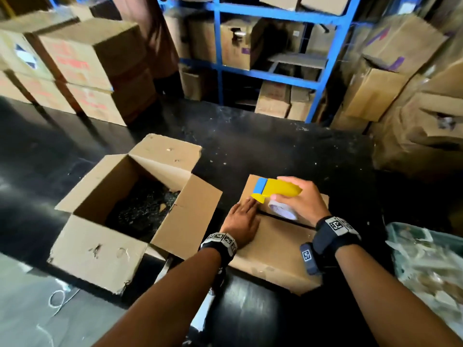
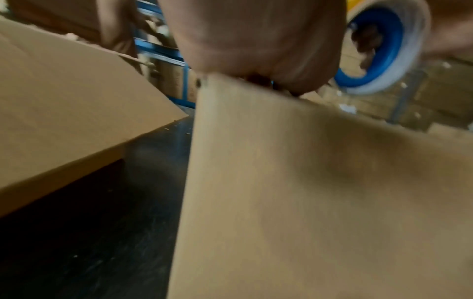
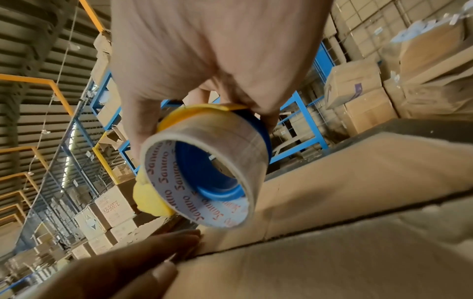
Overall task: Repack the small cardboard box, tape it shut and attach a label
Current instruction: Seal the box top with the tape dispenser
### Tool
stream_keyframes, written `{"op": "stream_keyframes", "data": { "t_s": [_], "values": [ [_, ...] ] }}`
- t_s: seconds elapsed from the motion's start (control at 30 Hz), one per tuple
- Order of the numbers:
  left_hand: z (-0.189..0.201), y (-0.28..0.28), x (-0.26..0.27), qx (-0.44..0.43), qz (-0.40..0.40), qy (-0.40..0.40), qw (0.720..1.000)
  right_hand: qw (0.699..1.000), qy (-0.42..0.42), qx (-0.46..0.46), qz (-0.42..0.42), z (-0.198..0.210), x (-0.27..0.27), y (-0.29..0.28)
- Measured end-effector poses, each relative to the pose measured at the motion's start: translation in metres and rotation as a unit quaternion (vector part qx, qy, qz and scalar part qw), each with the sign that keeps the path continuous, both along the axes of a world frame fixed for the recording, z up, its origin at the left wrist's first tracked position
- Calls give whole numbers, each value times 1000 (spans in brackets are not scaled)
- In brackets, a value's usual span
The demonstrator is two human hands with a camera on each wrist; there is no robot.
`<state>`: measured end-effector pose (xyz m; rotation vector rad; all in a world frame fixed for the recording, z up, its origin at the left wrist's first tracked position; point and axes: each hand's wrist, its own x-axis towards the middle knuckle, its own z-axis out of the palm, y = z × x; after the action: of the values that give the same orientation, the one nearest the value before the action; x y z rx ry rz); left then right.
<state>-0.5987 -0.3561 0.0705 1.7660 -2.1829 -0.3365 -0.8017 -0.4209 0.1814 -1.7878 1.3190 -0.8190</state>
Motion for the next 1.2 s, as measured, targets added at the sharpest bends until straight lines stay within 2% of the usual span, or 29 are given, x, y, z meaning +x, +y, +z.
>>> {"op": "stream_keyframes", "data": {
  "t_s": [0.1, 0.17, 0.23, 0.27, 0.33, 0.37, 0.43, 0.47, 0.57, 0.67, 0.8, 0.9, 0.97, 1.2],
  "values": [
    [12, -5, 11, -9, 30, 145, 989, 1000, -19, 7, 18, -8, 5, -7],
    [20, -13, 17, 6, 68, 244, 967, 999, -18, 17, 35, -12, 6, -9],
    [25, -25, 25, 28, 128, 303, 944, 998, -7, 23, 52, -15, 8, -10],
    [25, -33, 28, 48, 150, 338, 928, 998, -2, 24, 56, -16, 9, -11],
    [31, -43, 32, 113, 186, 442, 870, 998, -2, 24, 56, -14, 9, -11],
    [35, -48, 34, 140, 193, 484, 842, 998, -4, 25, 54, -12, 10, -11],
    [43, -53, 39, 169, 182, 536, 807, 998, -12, 27, 48, -7, 10, -12],
    [47, -54, 41, 185, 168, 552, 796, 998, -14, 28, 47, -5, 10, -13],
    [49, -59, 52, 241, 120, 547, 793, 998, -12, 29, 52, -1, 12, -11],
    [42, -61, 59, 285, 75, 564, 771, 998, -16, 33, 54, -1, 14, -7],
    [42, -58, 63, 316, 50, 613, 723, 997, -47, 47, 49, 4, 17, -3],
    [49, -55, 62, 344, 30, 663, 665, 995, -79, 45, 48, 11, 19, -2],
    [54, -53, 63, 346, 43, 683, 642, 994, -94, 44, 43, 16, 20, -1],
    [75, -51, 67, 375, 93, 678, 626, 993, -103, 49, 41, 26, 24, 6]
  ]
}}
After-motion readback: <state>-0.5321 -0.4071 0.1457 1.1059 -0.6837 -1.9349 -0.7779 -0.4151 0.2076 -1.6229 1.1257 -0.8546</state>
